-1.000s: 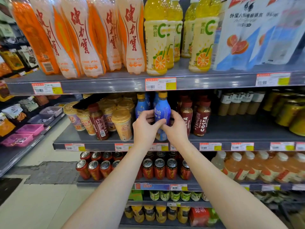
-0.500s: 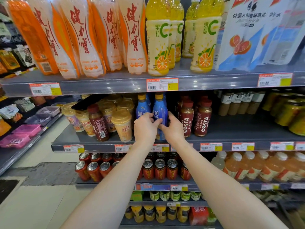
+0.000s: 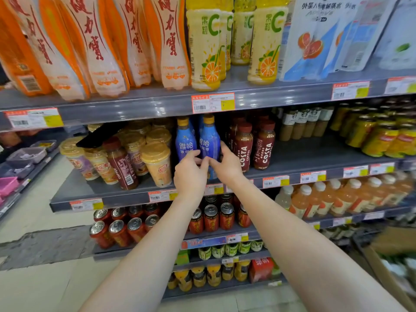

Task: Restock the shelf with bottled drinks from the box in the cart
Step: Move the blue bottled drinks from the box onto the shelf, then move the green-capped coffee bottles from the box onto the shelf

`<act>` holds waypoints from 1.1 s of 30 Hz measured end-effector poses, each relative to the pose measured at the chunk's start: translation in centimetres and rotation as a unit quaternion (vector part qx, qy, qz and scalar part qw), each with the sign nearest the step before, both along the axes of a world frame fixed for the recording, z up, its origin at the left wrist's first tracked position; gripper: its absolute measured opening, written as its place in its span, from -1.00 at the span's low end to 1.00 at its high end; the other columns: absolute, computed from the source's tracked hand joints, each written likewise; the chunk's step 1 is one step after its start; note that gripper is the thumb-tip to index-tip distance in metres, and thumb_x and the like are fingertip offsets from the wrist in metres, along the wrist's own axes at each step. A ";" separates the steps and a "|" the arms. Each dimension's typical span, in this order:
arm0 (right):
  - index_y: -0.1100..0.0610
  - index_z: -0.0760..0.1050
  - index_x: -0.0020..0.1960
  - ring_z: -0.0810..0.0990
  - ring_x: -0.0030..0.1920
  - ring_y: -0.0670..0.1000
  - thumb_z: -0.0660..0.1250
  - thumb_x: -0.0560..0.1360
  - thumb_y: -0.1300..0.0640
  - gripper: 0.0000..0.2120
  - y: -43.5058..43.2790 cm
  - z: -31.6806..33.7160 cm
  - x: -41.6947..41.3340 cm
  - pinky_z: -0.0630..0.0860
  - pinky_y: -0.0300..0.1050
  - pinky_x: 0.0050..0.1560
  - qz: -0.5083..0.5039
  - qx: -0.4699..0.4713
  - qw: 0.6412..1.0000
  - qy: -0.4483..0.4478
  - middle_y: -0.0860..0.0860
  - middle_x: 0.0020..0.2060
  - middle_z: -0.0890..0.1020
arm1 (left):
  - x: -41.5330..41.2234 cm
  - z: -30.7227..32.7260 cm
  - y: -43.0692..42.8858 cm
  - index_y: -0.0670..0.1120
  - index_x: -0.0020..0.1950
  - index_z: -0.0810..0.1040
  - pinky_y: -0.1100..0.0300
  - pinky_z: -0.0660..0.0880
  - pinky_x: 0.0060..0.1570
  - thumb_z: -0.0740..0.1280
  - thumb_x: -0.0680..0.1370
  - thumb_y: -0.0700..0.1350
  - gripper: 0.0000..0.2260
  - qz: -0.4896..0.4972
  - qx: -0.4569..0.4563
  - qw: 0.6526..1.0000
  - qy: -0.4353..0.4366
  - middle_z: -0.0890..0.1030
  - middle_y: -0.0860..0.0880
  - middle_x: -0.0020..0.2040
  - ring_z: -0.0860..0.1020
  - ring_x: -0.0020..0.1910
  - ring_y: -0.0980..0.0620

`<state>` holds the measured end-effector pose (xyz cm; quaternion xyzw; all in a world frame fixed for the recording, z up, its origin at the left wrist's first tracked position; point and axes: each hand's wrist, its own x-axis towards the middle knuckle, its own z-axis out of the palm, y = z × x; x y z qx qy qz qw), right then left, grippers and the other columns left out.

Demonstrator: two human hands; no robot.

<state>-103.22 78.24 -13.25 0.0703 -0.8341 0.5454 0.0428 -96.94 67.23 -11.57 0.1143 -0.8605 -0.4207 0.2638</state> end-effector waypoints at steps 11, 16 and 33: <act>0.11 0.36 0.54 0.49 0.39 0.11 0.34 0.56 0.18 -0.45 2.5 -1.4 7.2 0.40 -0.14 0.29 -0.062 0.148 0.986 -0.031 0.10 0.42 0.52 | 3.2 -3.2 -0.1 0.00 0.18 0.59 -0.03 0.56 0.07 0.33 0.57 0.02 -0.78 -0.115 -0.136 0.978 -0.106 0.63 -0.01 0.14 0.62 0.10 -0.12; 0.11 0.43 0.48 0.53 0.35 0.16 0.29 0.55 0.19 -0.52 7.7 -2.2 10.4 0.52 0.03 0.26 -0.039 0.263 0.964 -0.028 0.10 0.34 0.57 | 6.1 -3.8 3.5 -0.04 0.37 0.49 -0.04 0.50 0.08 0.28 0.60 0.04 -0.64 -0.134 -0.259 0.947 -0.135 0.57 -0.12 0.24 0.57 0.21 -0.20; 0.09 0.51 0.26 0.61 0.17 0.15 0.30 0.54 0.11 -0.70 49.0 -9.2 31.3 0.61 0.05 0.08 -0.152 0.387 0.888 -0.195 0.07 0.20 0.60 | 18.4 -9.0 43.2 -0.01 0.21 0.50 -0.05 0.56 0.02 0.20 0.60 0.19 -0.66 -0.413 -0.424 0.799 -0.108 0.57 -0.09 0.09 0.58 0.08 -0.17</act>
